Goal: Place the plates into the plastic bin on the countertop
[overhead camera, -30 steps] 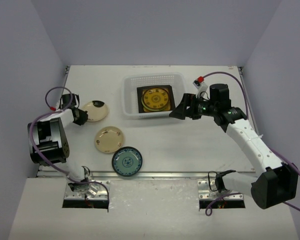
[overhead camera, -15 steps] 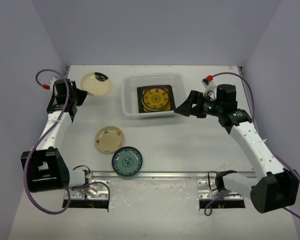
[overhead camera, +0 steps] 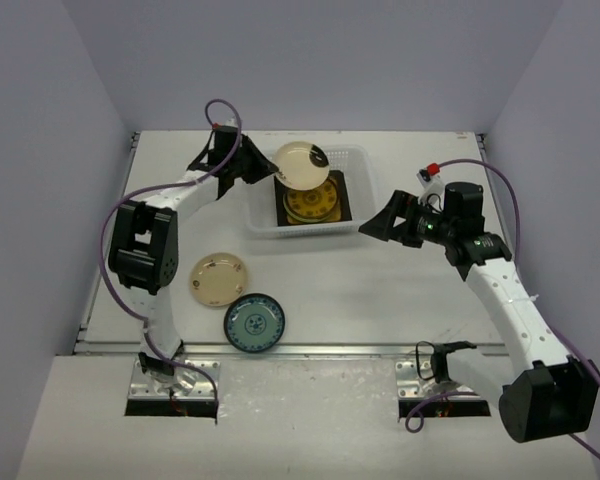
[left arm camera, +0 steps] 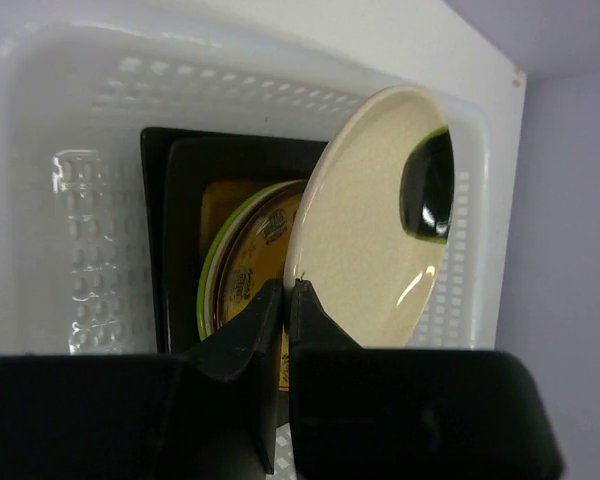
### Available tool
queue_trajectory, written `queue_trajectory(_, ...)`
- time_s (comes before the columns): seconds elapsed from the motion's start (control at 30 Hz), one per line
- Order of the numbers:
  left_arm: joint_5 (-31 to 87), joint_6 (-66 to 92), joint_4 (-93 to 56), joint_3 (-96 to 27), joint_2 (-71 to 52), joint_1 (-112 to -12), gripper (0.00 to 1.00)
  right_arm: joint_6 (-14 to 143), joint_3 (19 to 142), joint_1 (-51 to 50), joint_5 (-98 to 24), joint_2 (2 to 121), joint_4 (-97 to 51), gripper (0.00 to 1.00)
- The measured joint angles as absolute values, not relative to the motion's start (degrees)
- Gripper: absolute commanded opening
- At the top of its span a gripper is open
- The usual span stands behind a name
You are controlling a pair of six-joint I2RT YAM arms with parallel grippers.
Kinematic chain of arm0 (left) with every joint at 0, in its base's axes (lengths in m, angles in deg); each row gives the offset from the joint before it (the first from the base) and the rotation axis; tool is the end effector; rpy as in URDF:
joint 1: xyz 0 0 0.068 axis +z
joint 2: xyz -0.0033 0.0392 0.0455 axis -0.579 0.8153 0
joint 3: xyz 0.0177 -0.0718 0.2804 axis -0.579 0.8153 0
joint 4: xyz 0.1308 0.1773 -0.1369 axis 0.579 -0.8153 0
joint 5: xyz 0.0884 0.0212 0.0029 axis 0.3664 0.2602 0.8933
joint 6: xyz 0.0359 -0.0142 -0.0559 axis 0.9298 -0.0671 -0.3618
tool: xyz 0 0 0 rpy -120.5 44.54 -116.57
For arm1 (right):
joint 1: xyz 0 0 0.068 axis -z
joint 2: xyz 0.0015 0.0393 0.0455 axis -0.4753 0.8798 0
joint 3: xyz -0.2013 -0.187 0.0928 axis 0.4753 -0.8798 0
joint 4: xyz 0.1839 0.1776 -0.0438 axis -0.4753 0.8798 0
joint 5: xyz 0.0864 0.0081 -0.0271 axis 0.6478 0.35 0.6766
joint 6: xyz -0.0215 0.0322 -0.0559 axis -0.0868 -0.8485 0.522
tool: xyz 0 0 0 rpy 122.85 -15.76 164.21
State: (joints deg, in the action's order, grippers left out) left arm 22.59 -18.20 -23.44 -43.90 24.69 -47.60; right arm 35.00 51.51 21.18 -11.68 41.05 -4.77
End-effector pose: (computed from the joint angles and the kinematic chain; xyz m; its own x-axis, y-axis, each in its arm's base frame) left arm 0.4509 -0.1109 0.2539 -0.6439 -0.5357 -0.5463 -0.0439 0.7387 -0.6726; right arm 0.2262 0.0586 0.2960 -0.7594 0.4008 -0.5125 -0.1450 0.6637 0.7338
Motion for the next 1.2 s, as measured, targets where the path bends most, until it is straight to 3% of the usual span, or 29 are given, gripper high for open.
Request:
queue_trajectory(0.23,22.66,-15.98,-28.68,-47.82,32.05,-53.72,0.00,35.69,51.03,21.20,-11.38,40.02,-3.48,0.99)
queue_trajectory(0.67,27.32,-15.08,-29.65,-43.96,26.93,-55.00,0.04,36.26,51.01,21.20,-10.58,39.93,-3.00,0.99)
queue_trajectory(0.87,28.72,-14.70,-30.17,-44.60,25.92,-54.90,0.36,36.30,51.01,21.20,-10.13,39.93,-2.83,0.99)
queue_trajectory(0.97,29.62,-14.87,-30.40,-44.67,25.90,-54.78,0.44,36.44,51.01,21.20,-10.08,39.91,-2.79,0.99)
queue_trajectory(1.07,30.89,-15.05,-30.55,-44.67,25.90,-54.76,0.62,36.62,51.01,21.20,-9.94,39.91,-2.73,0.99)
queue_trajectory(1.1,31.18,-15.04,-30.59,-44.67,25.88,-54.76,0.88,36.66,51.00,21.20,-9.68,39.92,-2.79,0.99)
queue_trajectory(1.13,31.40,-15.04,-30.69,-44.68,25.88,-54.76,0.97,36.81,50.88,21.20,-9.17,39.93,-3.06,0.99)
queue_trajectory(1.2,32.07,-14.78,-31.26,-44.69,25.62,-54.78,1.00,36.99,49.29,21.19,-6.66,40.03,-5.23,0.99)
